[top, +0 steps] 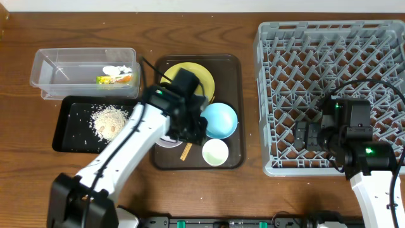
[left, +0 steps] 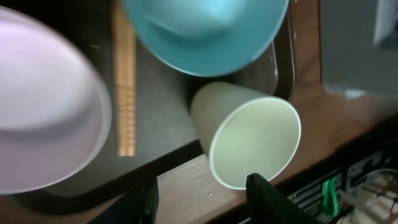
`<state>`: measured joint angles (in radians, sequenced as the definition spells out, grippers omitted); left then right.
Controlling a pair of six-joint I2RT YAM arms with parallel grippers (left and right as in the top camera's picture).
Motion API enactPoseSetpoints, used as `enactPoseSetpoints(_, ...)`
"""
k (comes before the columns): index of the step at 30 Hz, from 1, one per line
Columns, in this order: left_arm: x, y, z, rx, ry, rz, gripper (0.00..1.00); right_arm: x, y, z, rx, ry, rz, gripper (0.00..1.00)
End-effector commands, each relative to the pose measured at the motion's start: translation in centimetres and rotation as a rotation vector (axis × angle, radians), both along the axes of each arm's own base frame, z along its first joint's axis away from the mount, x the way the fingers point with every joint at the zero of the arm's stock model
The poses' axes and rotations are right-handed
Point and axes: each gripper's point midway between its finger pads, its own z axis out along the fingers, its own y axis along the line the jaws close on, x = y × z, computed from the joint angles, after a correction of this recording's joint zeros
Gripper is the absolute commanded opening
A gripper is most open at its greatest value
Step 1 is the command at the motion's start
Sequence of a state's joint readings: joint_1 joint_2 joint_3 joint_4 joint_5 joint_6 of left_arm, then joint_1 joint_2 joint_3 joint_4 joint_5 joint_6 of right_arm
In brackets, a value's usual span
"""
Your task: Sort waste into correct bins and load items into the dishwasher rack
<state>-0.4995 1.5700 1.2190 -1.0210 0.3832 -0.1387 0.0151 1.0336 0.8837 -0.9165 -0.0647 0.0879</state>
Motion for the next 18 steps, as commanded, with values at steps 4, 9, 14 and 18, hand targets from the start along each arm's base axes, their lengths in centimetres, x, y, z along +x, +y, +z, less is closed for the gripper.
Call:
enactPoseSetpoints(4, -1.6, -0.7, -3.3, 0.085, 0.051, -0.044, 0.49, 0.3, 0.1, 0.8, 0.008, -0.019, 0.002, 0.99)
enactPoseSetpoints(9, -1.4, -1.2, -5.7, 0.123, 0.087, -0.042, 0.43, 0.2, 0.1, 0.7, 0.009, -0.016, 0.002, 0.99)
enactPoseSetpoints(14, -1.6, -1.1, -6.6, 0.143, 0.120, -0.023, 0.07, 0.1, 0.1, 0.7, 0.008, -0.009, 0.002, 0.99)
enactPoseSetpoints(18, -1.7, -0.8, -5.8, 0.143, 0.126, -0.009, 0.06, 0.1, 0.1, 0.7, 0.008, -0.012, 0.002, 0.99)
